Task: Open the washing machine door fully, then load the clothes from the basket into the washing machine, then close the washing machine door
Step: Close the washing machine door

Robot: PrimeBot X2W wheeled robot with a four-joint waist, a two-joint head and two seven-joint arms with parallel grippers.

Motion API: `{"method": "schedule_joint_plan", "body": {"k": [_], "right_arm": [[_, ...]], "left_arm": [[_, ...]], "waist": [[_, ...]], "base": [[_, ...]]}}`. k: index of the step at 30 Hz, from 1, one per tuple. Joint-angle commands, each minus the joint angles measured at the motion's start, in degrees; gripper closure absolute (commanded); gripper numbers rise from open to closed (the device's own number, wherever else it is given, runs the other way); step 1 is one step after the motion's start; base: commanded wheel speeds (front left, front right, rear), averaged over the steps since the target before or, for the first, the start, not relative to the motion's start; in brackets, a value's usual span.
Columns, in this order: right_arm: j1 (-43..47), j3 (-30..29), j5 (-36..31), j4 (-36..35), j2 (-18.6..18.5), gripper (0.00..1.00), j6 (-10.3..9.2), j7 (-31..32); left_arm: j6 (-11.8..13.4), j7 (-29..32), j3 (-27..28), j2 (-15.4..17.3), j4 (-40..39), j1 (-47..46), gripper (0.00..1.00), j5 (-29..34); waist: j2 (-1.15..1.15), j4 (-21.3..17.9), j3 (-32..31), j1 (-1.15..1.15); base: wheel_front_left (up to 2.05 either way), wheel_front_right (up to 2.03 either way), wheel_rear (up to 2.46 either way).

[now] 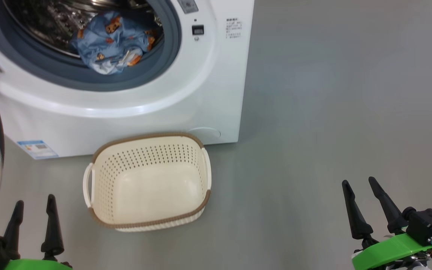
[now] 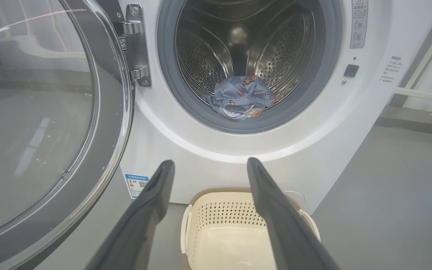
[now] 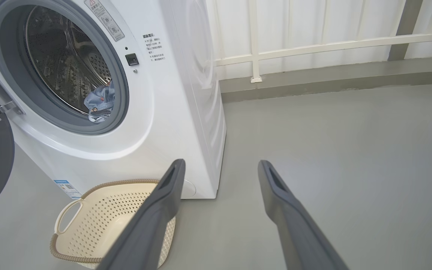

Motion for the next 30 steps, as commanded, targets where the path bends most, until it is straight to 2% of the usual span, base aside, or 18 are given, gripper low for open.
{"method": "schedule_joint_plan", "body": {"k": [1,8,16,23,30], "right_arm": [[-0.33,0.95,0.16,-1.43,-0.50,0.00,0.09,-0.27],[-0.47,0.76,0.12,-1.47,-0.61,0.00,0.09,-0.27],[-0.54,0.97,-0.17,-1.56,-0.84,0.00,0.09,-0.27],[-1.65,2.63,-0.28,-1.32,-1.36,0.00,0.09,-0.27],[-4.08,4.86,-0.22,-0.09,-2.10,0.00,0.09,-0.27]], "left_arm": [[-0.08,-0.33,1.84,1.12,-1.80,-1.28,0.00,0.14],[-0.08,-0.33,1.49,1.03,-2.24,-1.29,0.00,0.01],[-0.08,-0.33,1.36,0.57,-2.04,-1.48,0.00,-0.52],[-0.08,-0.33,2.56,-0.41,-2.36,-1.23,0.00,-1.09],[-0.08,-0.33,3.55,-2.09,-2.51,-0.19,0.00,-1.04]], "waist": [[0.00,0.05,0.02,0.00],[0.00,0.48,0.15,0.00],[0.00,2.01,0.07,0.00],[0.00,5.64,0.23,0.00],[0.00,11.76,-0.02,0.00]], "base": [[-1.44,1.44,0.00],[-0.90,0.90,0.00],[-0.05,0.05,0.00],[0.00,0.00,0.00],[0.00,0.00,0.00]]}}
